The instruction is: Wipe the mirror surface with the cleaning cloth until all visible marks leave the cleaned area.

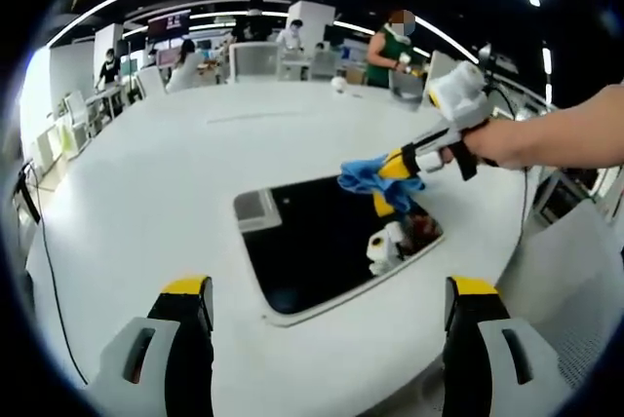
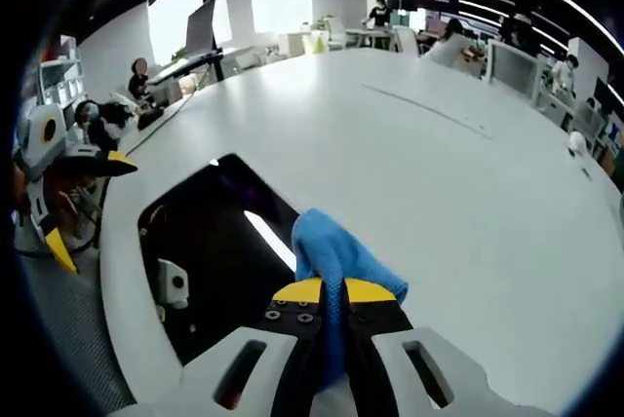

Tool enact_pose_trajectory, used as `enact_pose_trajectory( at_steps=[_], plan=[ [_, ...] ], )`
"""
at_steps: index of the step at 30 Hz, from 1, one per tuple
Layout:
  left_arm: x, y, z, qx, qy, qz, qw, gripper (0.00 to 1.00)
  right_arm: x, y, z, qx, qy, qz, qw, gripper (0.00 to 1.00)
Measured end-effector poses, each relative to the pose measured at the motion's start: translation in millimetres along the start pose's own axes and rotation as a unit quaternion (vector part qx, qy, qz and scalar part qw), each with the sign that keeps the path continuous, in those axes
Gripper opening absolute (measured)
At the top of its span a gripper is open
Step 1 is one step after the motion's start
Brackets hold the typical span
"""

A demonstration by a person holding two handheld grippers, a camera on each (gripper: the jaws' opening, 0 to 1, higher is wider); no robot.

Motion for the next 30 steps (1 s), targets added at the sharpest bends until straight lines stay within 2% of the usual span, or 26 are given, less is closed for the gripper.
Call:
enact_pose_trajectory(
  at_steps=[7, 20, 23, 30],
  plan=[
    [0.0, -0.5, 0.3, 0.000, 0.000, -0.001, 1.0000, 0.99, 4.2, 3.6, -6.5, 0.005, 0.000, 0.001, 1.0000, 0.01],
    [0.2, 0.0, 0.1, 0.003, -0.002, 0.001, 1.0000, 0.99, 4.8, 3.9, -6.1, -0.002, 0.003, 0.002, 1.0000, 0.01],
    [0.5, 0.3, 0.0, 0.004, -0.003, 0.002, 1.0000, 0.99, 5.4, 5.3, -6.5, 0.020, 0.007, 0.001, 0.9998, 0.01],
    [0.5, 0.1, 0.2, 0.007, -0.005, 0.001, 1.0000, 0.99, 6.0, 5.2, -8.7, 0.024, 0.009, 0.006, 0.9997, 0.02]
  ],
)
Point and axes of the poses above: the point that each gripper's makers call its tool centre point, and the gripper's own axes: x roughly forward along the fingers, y roughly to its right, z roughly out of its underside, the point moved 10 cm from there along -x, roughly backward along the fingers, and after that the axes turned 11 degrees about x, right-handed, at the moved point
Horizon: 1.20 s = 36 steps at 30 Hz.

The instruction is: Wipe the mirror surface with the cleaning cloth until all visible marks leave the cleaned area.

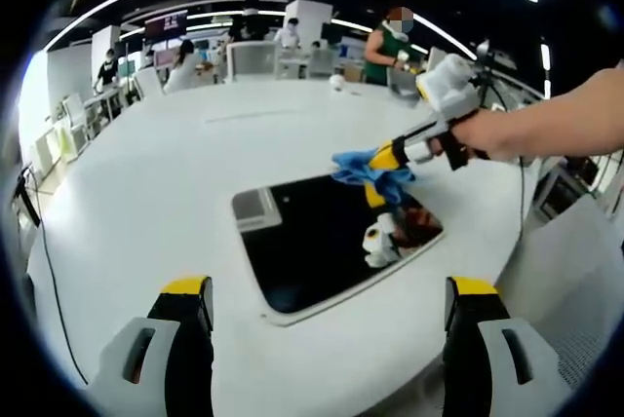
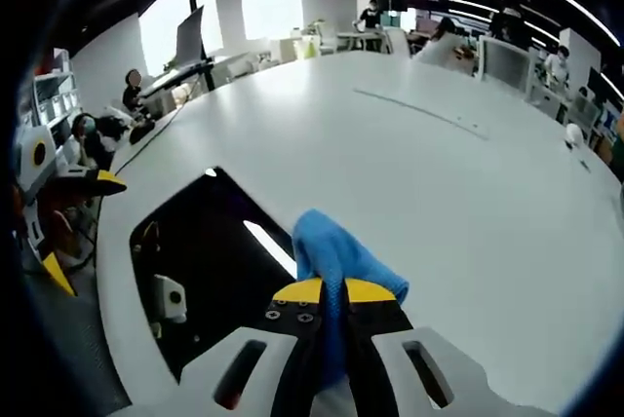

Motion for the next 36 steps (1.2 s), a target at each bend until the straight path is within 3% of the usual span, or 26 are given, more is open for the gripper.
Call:
enact_pose_trajectory(
  at_steps=[4, 20, 36],
  plan=[
    [0, -0.2, 0.0, 0.000, 0.000, -0.001, 1.0000, 0.99, -2, -3, -1.9, -0.013, 0.005, 0.006, 0.9999, 0.01],
    [0, 0.5, -0.2, 0.004, -0.002, 0.001, 1.0000, 0.99, -18, -1, -22.2, -0.002, 0.031, 0.010, 0.9995, 0.02],
    [1, 1.1, -0.3, 0.008, -0.003, 0.002, 1.0000, 0.99, -41, 15, -6.3, 0.009, 0.030, 0.032, 0.9990, 0.02]
  ],
)
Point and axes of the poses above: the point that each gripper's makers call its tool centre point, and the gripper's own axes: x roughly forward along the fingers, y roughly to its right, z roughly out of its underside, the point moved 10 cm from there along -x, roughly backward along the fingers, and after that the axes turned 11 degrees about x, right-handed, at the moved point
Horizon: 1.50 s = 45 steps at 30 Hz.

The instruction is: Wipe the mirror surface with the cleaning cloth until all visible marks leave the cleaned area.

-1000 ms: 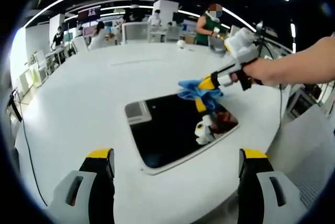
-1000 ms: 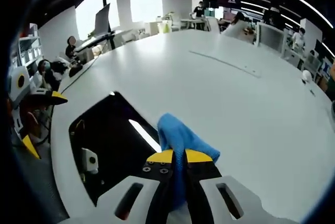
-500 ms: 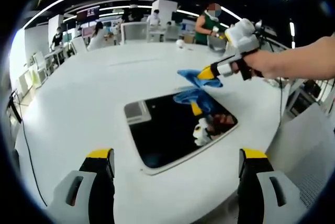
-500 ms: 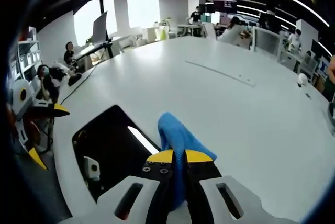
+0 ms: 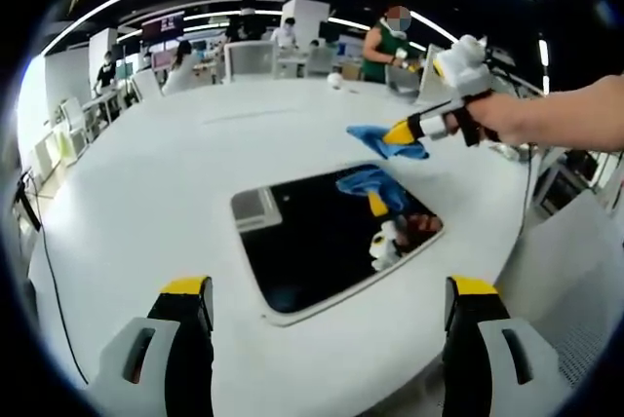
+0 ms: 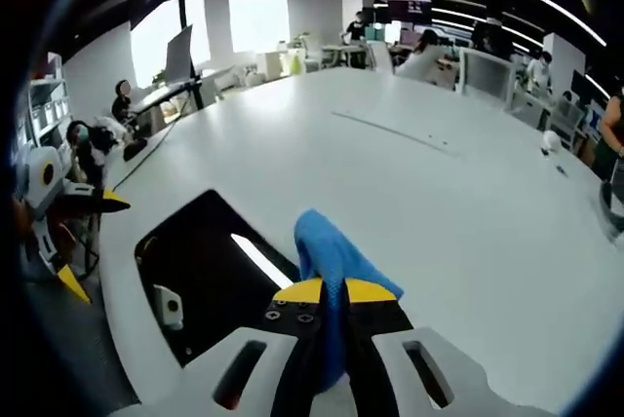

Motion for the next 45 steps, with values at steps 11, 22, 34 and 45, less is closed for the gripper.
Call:
enact_pose_trajectory(
  at_steps=[11, 22, 34, 45],
  plan=[
    [0, 0.5, -0.7, 0.002, 0.001, -0.001, 1.0000, 0.99, -21, 15, 9.3, 0.011, 0.004, 0.020, 0.9997, 0.02],
    [0, 1.1, -1.2, 0.004, 0.002, 0.000, 1.0000, 0.99, -41, 27, 19.3, 0.024, 0.008, 0.039, 0.9989, 0.02],
    [-1, 1.6, -1.5, 0.007, 0.002, 0.002, 1.0000, 0.99, -50, 32, 30.0, 0.031, 0.003, 0.049, 0.9983, 0.02],
    [-1, 0.9, -1.1, 0.005, 0.002, 0.000, 1.0000, 0.99, -49, 30, 42.4, 0.039, -0.004, 0.053, 0.9978, 0.02]
  ],
)
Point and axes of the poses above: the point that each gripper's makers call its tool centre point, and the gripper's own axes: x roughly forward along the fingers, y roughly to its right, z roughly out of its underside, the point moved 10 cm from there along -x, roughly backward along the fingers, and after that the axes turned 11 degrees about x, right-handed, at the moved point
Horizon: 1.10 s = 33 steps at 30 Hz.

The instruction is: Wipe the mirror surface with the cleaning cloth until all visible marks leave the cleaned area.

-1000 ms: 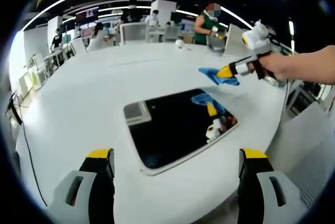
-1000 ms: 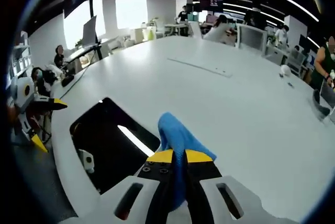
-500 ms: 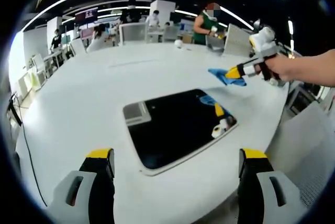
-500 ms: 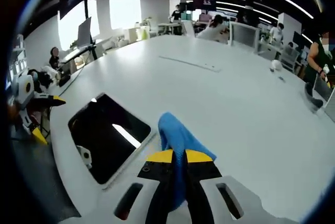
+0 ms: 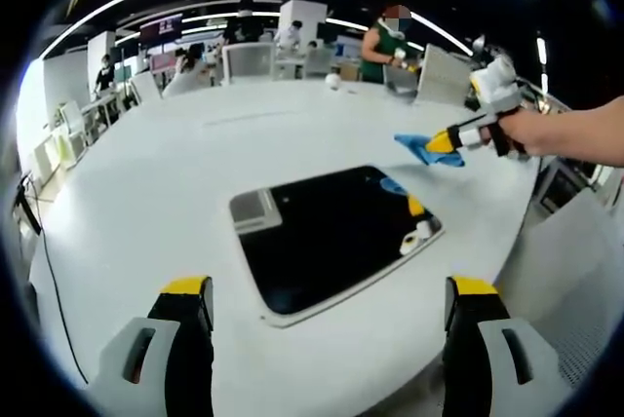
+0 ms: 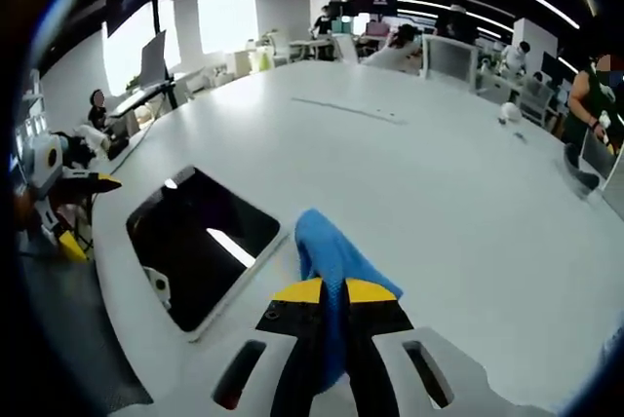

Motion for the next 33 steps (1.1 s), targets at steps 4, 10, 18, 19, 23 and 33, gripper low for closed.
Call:
enact_pose_trajectory(
  at_steps=[4, 10, 18, 19, 23, 33],
  plan=[
    [0, -0.2, 0.0, 0.000, 0.000, -0.001, 1.0000, 0.99, 4, -3, 5.5, 0.000, -0.002, 0.002, 1.0000, 0.02],
    [-1, -0.5, 0.4, -0.002, -0.001, -0.002, 1.0000, 0.99, 11, -7, 14.3, 0.000, -0.014, 0.005, 0.9999, 0.02],
    [-2, -0.8, 0.8, -0.005, 0.000, -0.005, 1.0000, 0.99, 13, -8, 24.4, 0.004, -0.032, 0.024, 0.9992, 0.02],
    [-2, -0.9, 0.9, -0.006, 0.000, -0.005, 1.0000, 0.99, 14, -9, 26.0, 0.002, -0.034, 0.024, 0.9992, 0.02],
    [-1, -0.8, 1.0, -0.005, -0.002, -0.005, 1.0000, 0.99, 16, -7, 27.8, -0.007, -0.034, 0.031, 0.9989, 0.02],
    [0, -0.7, 1.9, -0.005, -0.005, -0.003, 1.0000, 0.99, 18, -3, 29.8, -0.056, -0.032, 0.025, 0.9976, 0.17]
  ],
)
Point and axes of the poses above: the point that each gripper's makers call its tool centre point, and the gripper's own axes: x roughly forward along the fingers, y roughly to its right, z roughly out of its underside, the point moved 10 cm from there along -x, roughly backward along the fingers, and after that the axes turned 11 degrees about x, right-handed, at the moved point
